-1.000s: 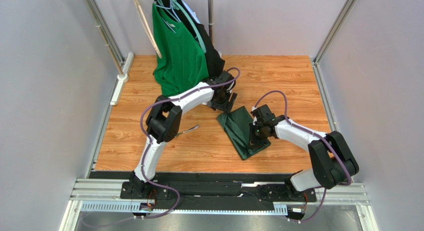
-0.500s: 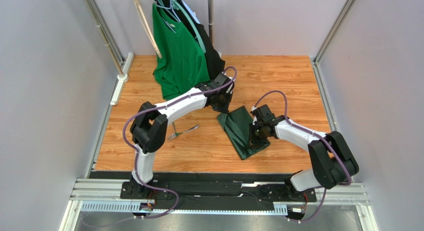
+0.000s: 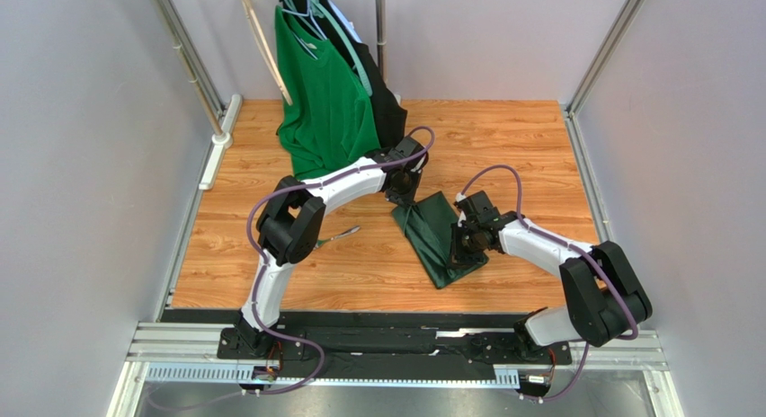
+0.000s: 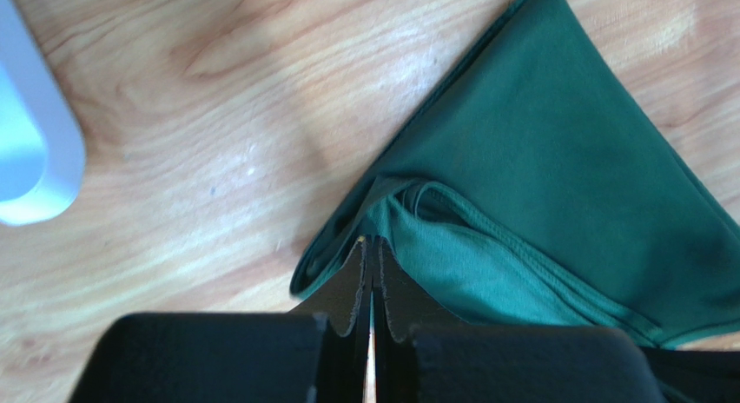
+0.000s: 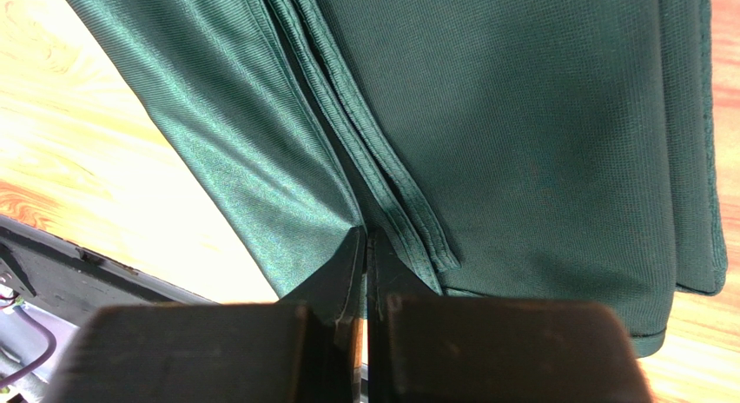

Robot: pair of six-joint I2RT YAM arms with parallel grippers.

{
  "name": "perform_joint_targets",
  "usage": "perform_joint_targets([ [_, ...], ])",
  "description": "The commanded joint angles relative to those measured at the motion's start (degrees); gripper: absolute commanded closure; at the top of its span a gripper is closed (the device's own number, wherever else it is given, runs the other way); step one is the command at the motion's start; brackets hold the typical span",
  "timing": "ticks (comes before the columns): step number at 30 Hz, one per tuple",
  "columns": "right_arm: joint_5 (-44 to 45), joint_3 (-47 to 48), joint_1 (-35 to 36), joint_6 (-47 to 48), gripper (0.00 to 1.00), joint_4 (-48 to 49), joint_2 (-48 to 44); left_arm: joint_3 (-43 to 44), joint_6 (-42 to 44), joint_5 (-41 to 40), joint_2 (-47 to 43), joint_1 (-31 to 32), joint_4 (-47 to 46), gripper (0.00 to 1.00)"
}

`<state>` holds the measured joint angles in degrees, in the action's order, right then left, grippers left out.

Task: Fold the napkin into a case and place the utensils inside
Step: Fold the lower triangle-folded napkin at the center of the board.

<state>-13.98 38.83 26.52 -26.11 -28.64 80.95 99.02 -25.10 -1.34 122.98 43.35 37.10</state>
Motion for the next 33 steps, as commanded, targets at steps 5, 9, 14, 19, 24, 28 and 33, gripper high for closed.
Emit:
perform_joint_targets([
  [5, 0.09, 0.28, -0.07, -0.17, 0.99, -0.1, -1.14, 1.09, 0.58, 4.86, 3.23, -0.11, -6.95, 1.0],
  [9, -0.08, 1.77, -0.07, 0.27, 0.97, -0.97, -1.41, -1.81, 0.93, 4.86, 2.36, -0.11, -11.43, 1.0],
  [14, 0.53, 2.57, -0.07, 1.06, 1.0, -1.85, -1.23, -6.38, 1.28, 4.59, -0.28, -0.64, -18.9, 1.0],
  [19, 1.84, 0.9, -0.07, 0.8, 1.0, -1.24, -0.87, -5.16, -0.21, 8.81, 2.44, -2.04, -21.63, 1.0],
  [24, 2.38, -0.16, -0.07, 0.79, 1.0, -1.42, -2.29, -7.26, -0.21, 12.41, 3.76, -2.92, -25.58, 1.0],
  [28, 3.17, 0.72, -0.16, 1.15, 1.0, -1.33, -1.5, -7.97, 1.02, 16.64, 2.62, -3.36, -26.83, 0.99],
  [33, 3.08, 1.42, -0.24, 0.97, 1.0, -0.54, -0.26, -6.83, 2.96, 12.6, -4.4, -3.36, -21.56, 0.64],
])
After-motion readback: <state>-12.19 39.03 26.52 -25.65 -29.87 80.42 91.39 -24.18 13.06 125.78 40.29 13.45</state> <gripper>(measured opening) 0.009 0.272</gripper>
